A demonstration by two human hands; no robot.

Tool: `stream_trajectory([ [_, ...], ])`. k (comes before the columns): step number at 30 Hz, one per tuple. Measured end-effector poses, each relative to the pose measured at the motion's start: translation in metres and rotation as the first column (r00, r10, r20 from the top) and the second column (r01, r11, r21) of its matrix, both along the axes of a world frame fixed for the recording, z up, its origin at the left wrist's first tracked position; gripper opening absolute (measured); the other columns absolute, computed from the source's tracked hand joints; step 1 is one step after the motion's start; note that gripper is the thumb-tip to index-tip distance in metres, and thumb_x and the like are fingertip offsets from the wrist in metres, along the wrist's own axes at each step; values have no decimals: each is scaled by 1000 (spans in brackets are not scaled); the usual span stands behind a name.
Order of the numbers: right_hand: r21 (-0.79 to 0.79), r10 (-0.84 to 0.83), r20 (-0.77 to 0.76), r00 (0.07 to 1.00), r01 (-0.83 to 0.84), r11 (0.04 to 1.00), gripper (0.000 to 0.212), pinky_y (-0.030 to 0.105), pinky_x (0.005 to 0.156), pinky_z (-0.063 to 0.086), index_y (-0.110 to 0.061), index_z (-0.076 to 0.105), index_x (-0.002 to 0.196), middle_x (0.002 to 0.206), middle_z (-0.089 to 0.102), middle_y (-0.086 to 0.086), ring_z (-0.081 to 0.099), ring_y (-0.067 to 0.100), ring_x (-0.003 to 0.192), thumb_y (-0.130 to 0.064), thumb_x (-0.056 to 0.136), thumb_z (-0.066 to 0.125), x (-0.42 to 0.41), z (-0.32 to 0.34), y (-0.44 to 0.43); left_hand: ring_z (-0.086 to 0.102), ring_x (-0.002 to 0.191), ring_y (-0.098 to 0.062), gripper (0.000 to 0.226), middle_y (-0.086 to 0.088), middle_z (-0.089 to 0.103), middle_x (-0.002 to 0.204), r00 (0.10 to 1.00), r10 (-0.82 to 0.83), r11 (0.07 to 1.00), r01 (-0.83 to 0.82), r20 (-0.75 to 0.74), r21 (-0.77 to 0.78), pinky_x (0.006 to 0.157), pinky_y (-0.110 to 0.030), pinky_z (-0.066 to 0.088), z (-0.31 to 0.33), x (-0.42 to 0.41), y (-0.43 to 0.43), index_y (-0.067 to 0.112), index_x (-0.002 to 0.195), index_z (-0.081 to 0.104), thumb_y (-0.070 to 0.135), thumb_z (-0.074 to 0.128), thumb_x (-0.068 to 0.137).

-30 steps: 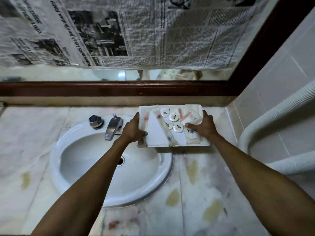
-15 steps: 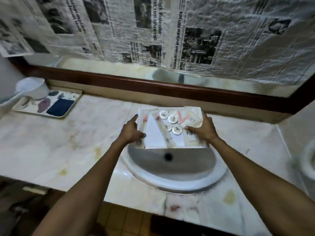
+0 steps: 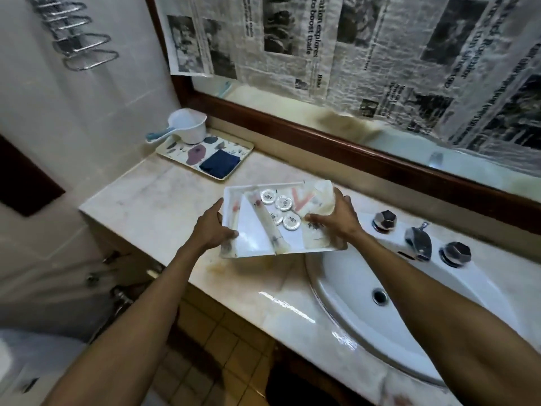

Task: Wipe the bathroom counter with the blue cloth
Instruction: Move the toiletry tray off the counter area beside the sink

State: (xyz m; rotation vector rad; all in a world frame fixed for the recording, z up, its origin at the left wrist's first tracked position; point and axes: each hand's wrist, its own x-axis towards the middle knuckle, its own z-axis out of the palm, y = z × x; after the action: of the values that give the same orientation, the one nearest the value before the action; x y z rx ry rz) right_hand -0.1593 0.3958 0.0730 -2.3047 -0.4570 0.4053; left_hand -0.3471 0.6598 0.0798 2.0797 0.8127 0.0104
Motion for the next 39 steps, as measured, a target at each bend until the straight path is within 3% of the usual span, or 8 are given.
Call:
stream_trajectory([
  [5,-4,167,-51,985,-167,986,95,38,98,41,-16,39,144,136,50,16,47,33,128,-44,68,88,1,-7,104,57,85,-24,106,2,54,82,989,143,990,-142,-43,25,76,-38,52,-13,-36,78,19,160,22,13,85,75],
  [15,88,377,-191,906,-367,926,86,41,92,53,-23,54,129,123,64,1,62,22,109,-55,57,88,4,-47,312,61,86,-25,108,-6,57,87,908,415,910,-415,-50,13,66,-32,49,-52,-96,231,23,158,26,7,88,71],
  [19,112,455,-201,867,-441,890,90,44,95,54,-23,58,128,120,69,-2,65,18,107,-61,51,87,-6,-70,372,62,117,-28,112,-8,64,129,877,468,882,-470,-106,7,94,-41,54,-72,-120,273,25,158,25,13,90,68],
  [22,71,460,-192,867,-455,888,112,44,106,47,-16,47,142,139,57,8,56,25,125,-70,51,85,-17,-72,409,58,126,-27,109,-4,56,145,871,473,880,-475,-133,20,102,-43,50,-84,-127,300,25,158,25,16,88,70],
  [24,-1,449,-192,872,-458,889,109,39,112,38,-7,37,149,151,43,15,43,30,138,-53,65,87,-29,-67,430,57,128,-30,108,-5,54,148,874,460,886,-463,-155,24,103,-43,48,-92,-127,321,24,159,24,16,87,72],
  [29,-97,465,-190,865,-488,868,100,39,100,43,-3,39,141,139,51,17,49,34,128,-37,64,93,-41,-66,469,57,127,-32,102,-6,57,143,878,445,892,-451,-178,3,103,-43,48,-104,-122,370,27,156,30,14,86,72],
  [35,-246,537,-285,794,-602,760,163,49,116,31,-23,-5,157,161,23,13,24,36,147,-64,34,94,-48,-77,494,56,124,-31,99,-7,57,141,879,444,887,-458,-173,-52,99,-40,48,-117,-111,405,30,155,30,15,84,74],
  [39,-426,624,-244,742,-660,619,171,58,113,30,-22,-25,153,157,17,20,22,45,143,-60,37,95,-48,-82,506,60,116,-28,82,-2,62,128,866,481,859,-497,-137,-127,90,-33,48,-119,-108,415,30,150,39,21,82,80],
])
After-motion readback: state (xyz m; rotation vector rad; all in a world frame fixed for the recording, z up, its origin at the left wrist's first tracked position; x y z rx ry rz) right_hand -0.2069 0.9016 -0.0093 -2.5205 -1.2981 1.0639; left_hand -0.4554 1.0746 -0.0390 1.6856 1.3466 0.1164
